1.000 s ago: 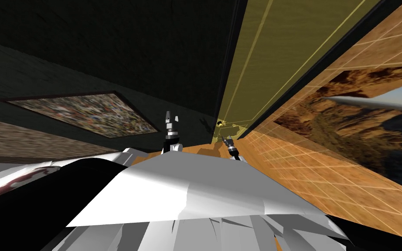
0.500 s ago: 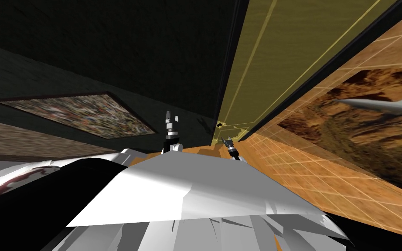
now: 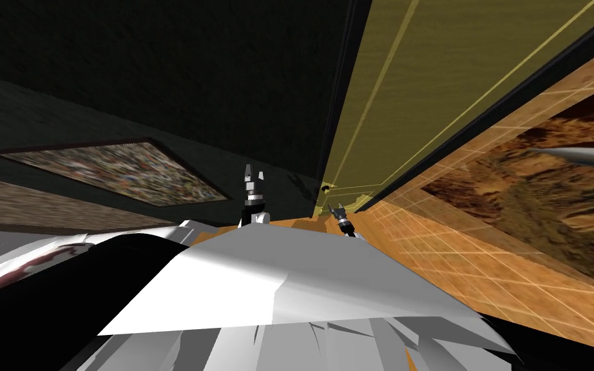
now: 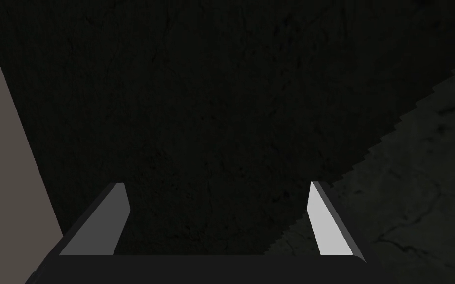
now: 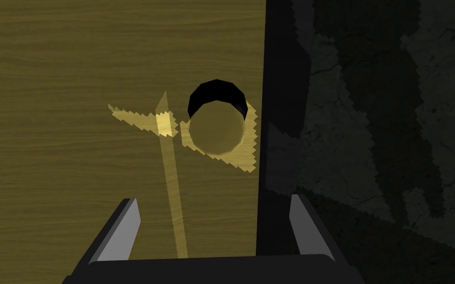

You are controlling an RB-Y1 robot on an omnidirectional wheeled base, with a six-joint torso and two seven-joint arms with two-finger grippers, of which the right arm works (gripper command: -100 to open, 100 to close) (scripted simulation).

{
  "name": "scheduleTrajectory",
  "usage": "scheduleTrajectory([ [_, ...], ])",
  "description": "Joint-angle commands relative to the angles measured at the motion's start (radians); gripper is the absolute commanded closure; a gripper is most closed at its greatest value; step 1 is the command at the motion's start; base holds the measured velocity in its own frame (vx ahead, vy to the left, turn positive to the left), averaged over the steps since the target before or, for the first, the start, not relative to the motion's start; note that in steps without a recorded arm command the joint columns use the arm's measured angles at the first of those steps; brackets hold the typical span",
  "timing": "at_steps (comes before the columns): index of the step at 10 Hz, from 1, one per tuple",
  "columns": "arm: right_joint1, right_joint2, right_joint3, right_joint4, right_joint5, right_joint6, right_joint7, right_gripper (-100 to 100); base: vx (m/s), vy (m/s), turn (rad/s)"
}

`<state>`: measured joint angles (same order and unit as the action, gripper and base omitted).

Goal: Pull the door open

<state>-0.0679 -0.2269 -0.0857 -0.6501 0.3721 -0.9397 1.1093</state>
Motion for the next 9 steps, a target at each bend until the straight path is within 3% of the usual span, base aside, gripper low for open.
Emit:
scheduleTrajectory([
  [1,0.009,-0.022,-0.02,0.024,-0.013,-0.026,-0.009,-100,0.174,0.146,0.215],
  [4,0.013,-0.029,-0.027,0.03,-0.017,-0.033,-0.011,-100,0.087,0.069,0.046],
  [5,0.023,-0.051,-0.047,0.049,-0.031,-0.054,-0.02,-100,0.104,0.042,0.215],
  [8,0.041,-0.086,-0.079,0.078,-0.051,-0.087,-0.033,-100,0.178,0.069,0.164],
  [9,0.041,-0.086,-0.079,0.078,-0.051,-0.087,-0.033,-100,0.129,0.02,0.061],
])
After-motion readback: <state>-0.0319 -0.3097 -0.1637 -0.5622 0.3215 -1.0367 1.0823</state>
